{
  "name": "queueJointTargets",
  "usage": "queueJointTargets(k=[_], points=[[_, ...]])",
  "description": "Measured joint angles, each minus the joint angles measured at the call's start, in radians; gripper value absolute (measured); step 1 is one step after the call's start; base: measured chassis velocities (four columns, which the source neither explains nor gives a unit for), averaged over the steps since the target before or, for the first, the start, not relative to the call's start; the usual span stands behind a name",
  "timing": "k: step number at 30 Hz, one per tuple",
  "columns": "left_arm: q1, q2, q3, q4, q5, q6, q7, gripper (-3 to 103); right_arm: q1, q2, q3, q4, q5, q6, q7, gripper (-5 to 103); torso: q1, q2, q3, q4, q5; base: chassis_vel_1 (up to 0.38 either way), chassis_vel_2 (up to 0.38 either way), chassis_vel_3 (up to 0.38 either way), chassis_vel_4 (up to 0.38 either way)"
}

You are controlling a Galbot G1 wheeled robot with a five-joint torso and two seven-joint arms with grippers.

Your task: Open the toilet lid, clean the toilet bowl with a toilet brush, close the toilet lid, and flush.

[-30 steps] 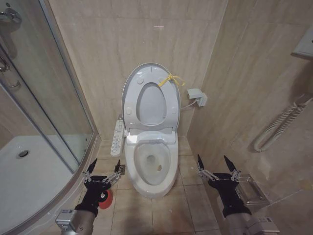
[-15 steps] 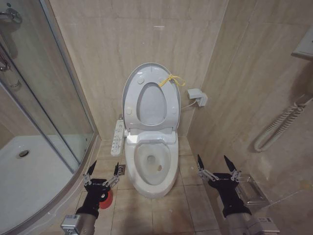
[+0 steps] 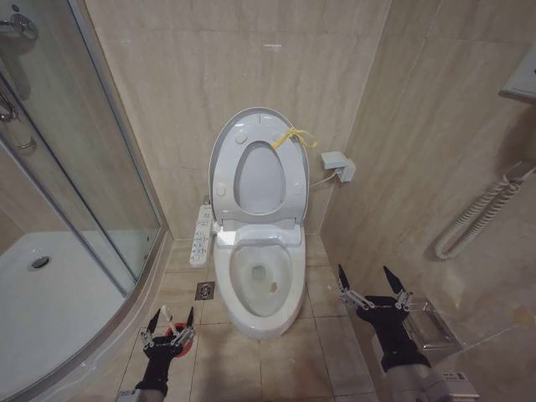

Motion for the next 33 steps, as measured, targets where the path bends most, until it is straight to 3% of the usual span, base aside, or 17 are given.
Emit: queueJointTargets(k=[2, 3, 7, 8, 15, 16, 33], points=[[-0.019, 0.006, -0.006, 0.042, -0.001, -0.021, -0.004, 98, 0.000, 0.000, 0.000, 0.000, 0.000, 0.000, 0.000, 100, 0.000, 0.000, 0.000, -0.0002, -0.0004, 0.000, 0.000, 0.000, 0.000], [-0.044, 0.018, -0.018, 0.099, 0.000, -0.045, -0.003, 85, 0.000, 0.000, 0.000, 0.000, 0.000, 0.000, 0.000, 100, 0.000, 0.000, 0.000, -0.0001, -0.0002, 0.000, 0.000, 0.000, 0.000], [-0.075, 0.036, -0.027, 0.177, -0.005, -0.062, 0.008, 85, 0.000, 0.000, 0.000, 0.000, 0.000, 0.000, 0.000, 100, 0.000, 0.000, 0.000, -0.0001, -0.0002, 0.000, 0.000, 0.000, 0.000], [-0.085, 0.037, -0.031, 0.206, 0.000, -0.069, 0.013, 89, 0.000, 0.000, 0.000, 0.000, 0.000, 0.000, 0.000, 100, 0.000, 0.000, 0.000, 0.0000, 0.0000, 0.000, 0.000, 0.000, 0.000], [-0.156, 0.052, -0.036, 0.335, 0.000, -0.115, 0.033, 89, 0.000, 0.000, 0.000, 0.000, 0.000, 0.000, 0.000, 100, 0.000, 0.000, 0.000, 0.0001, -0.0002, 0.000, 0.000, 0.000, 0.000], [-0.183, 0.060, -0.037, 0.371, -0.002, -0.131, 0.039, 100, 0.000, 0.000, 0.000, 0.000, 0.000, 0.000, 0.000, 100, 0.000, 0.000, 0.000, -0.0001, -0.0002, 0.000, 0.000, 0.000, 0.000], [-0.365, 0.124, -0.014, 0.627, -0.050, -0.168, 0.095, 100, 0.000, 0.000, 0.000, 0.000, 0.000, 0.000, 0.000, 100, 0.000, 0.000, 0.000, 0.0000, -0.0002, 0.000, 0.000, 0.000, 0.000]])
